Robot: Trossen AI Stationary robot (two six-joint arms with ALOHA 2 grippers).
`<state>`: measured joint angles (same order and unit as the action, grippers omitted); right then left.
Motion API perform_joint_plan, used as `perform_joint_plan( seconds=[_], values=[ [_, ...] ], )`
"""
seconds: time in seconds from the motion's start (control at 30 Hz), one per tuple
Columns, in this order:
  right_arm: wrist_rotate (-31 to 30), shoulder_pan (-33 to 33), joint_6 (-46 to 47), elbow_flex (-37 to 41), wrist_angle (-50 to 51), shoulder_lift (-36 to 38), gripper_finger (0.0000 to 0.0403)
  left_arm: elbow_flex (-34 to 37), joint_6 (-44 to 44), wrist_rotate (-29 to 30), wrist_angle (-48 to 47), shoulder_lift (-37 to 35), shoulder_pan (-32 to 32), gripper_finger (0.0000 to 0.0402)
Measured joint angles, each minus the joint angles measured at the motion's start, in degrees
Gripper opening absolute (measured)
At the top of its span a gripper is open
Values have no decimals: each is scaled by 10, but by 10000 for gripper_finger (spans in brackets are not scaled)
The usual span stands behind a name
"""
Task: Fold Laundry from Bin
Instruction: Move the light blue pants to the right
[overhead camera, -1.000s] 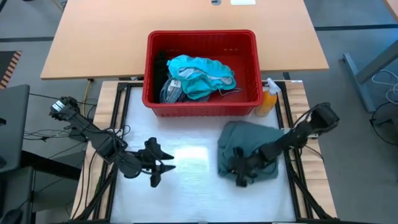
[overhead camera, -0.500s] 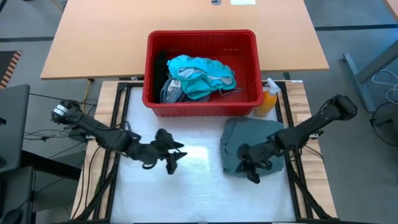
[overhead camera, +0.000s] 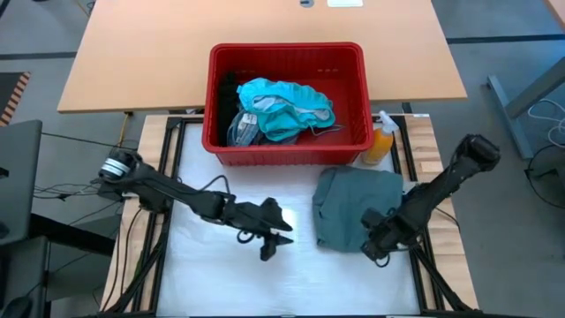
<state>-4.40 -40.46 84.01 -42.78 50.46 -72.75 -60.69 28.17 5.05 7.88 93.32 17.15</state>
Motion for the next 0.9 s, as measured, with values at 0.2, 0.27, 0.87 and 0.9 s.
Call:
perform_joint_plan(
  seconds=[0.2, 0.27, 0.87, 0.9],
  values=[
    [52, 16, -18, -6, -113, -91, 15, 0, -38, -15, 127, 52, -25, 177],
    [96, 12, -28, -26, -128, -122, 15, -1, -58, -13, 167, 67, -39, 177],
    [79, -28, 162, -202, 312, -113, 15, -357, -81, -82, -58, 374, -91, 177],
    [83, -26, 154, -193, 314, -113, 15, -376, -81, -78, -99, 384, -92, 177]
  ],
)
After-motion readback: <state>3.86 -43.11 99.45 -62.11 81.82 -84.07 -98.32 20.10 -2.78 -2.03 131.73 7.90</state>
